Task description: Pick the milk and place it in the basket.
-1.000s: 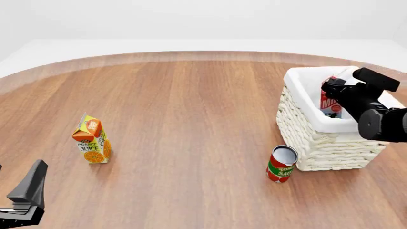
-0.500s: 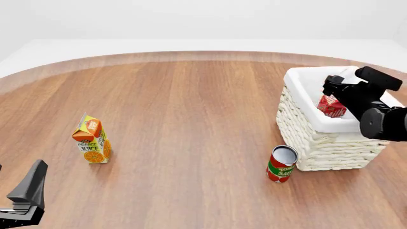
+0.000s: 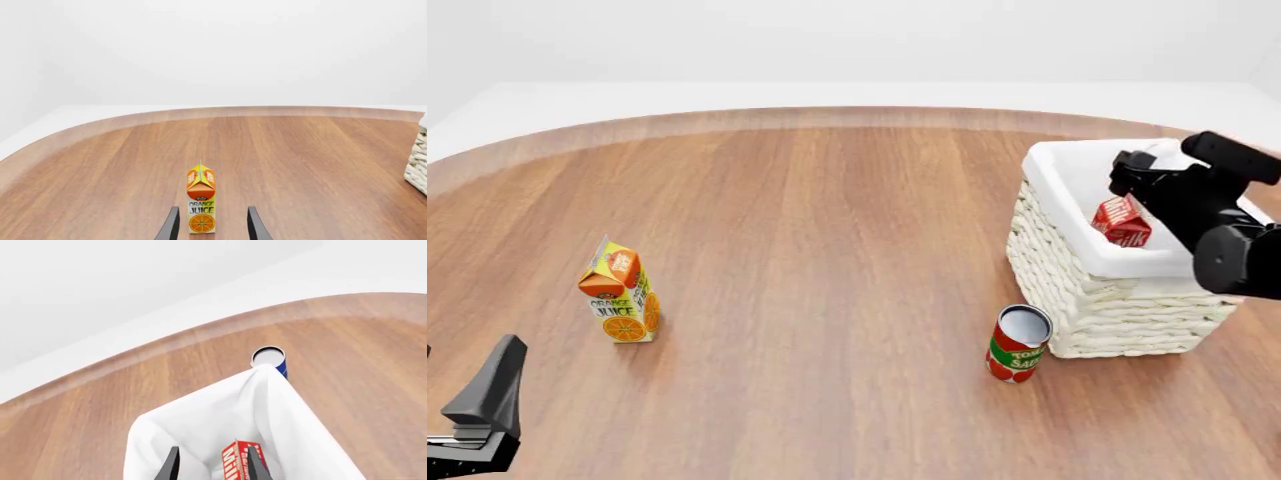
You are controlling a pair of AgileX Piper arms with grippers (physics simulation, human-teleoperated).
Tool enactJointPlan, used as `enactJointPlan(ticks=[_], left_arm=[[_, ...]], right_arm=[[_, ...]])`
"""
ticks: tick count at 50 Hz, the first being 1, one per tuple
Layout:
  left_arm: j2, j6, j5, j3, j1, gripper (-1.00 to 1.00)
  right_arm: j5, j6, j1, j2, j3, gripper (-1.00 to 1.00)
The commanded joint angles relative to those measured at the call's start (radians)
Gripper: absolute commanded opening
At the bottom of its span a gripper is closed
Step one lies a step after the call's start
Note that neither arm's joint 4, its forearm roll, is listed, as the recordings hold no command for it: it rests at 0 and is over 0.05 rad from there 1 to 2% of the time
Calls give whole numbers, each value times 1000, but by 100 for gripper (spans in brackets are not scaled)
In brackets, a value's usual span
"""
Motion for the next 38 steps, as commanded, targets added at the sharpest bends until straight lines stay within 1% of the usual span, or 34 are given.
enactJointPlan(ticks=[1,12,22,28,38], left_arm=[[0,0,0,0,0,100],[0,0,0,0,0,100],[0,0,0,0,0,100],[0,0,0,0,0,100],[0,0,0,0,0,100]], right_arm=[[31,-11,16,-82,38,100],[67,-25,32,-172,88,100],[132,-52,64,-295,143,100],[181,-81,73,-374,166,100],[251,-100,87,-504,213,100]])
